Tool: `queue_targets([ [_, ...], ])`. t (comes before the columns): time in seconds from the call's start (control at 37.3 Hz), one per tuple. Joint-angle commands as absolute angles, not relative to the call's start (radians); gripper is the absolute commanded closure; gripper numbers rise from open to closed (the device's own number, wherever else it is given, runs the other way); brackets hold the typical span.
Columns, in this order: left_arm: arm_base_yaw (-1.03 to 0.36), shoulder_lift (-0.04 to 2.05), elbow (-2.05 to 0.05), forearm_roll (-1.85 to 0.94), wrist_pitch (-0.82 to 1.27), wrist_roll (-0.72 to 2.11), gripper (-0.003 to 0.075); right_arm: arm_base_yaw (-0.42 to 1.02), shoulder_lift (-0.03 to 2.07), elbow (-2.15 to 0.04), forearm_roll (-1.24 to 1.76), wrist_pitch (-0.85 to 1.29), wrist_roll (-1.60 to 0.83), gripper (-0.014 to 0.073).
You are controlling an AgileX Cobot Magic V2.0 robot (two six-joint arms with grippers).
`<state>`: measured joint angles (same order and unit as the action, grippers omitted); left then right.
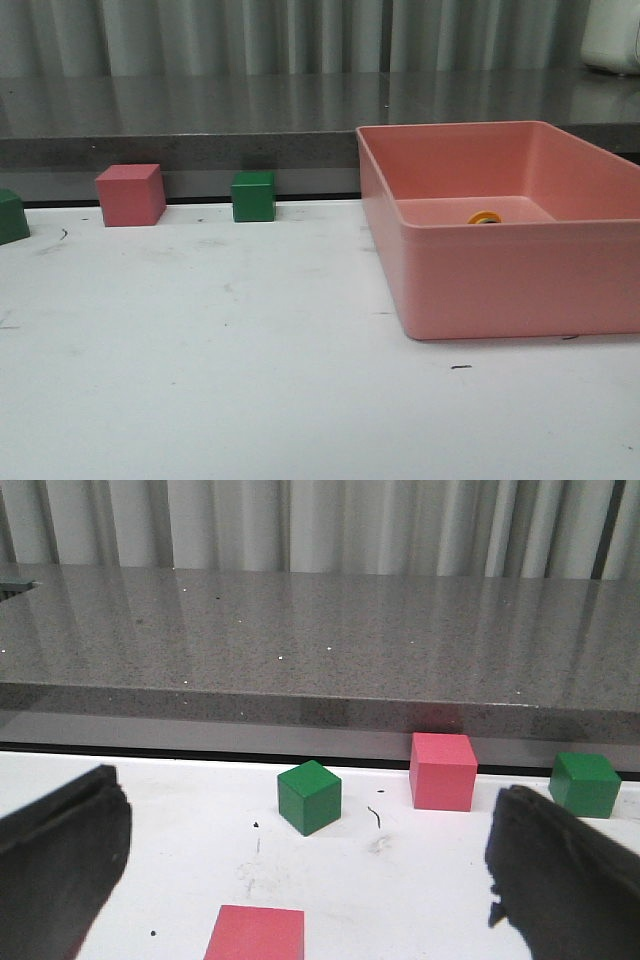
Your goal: Place and stand button with both arms
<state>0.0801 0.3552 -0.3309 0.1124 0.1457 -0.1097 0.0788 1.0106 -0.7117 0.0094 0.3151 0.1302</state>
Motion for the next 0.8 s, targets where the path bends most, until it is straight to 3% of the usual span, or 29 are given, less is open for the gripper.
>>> queue_targets([
  [0.0, 0.083, 0.370, -0.368, 0.104, 0.059, -0.112, 0.0030, 0.076, 1.137, -0.850, 0.011, 0.306, 0.123, -0.0029],
  [0.4, 0.083, 0.370, -0.368, 0.104, 0.059, -0.112, 0.0030, 0.224, 1.560, -1.250, 0.012, 0.531, 0.124, -0.0028],
  [0.78, 0.083, 0.370, -0.368, 0.104, 0.059, -0.112, 0.0030, 0.200, 1.914, -1.671, 0.005, 0.959, 0.209, -0.0028],
])
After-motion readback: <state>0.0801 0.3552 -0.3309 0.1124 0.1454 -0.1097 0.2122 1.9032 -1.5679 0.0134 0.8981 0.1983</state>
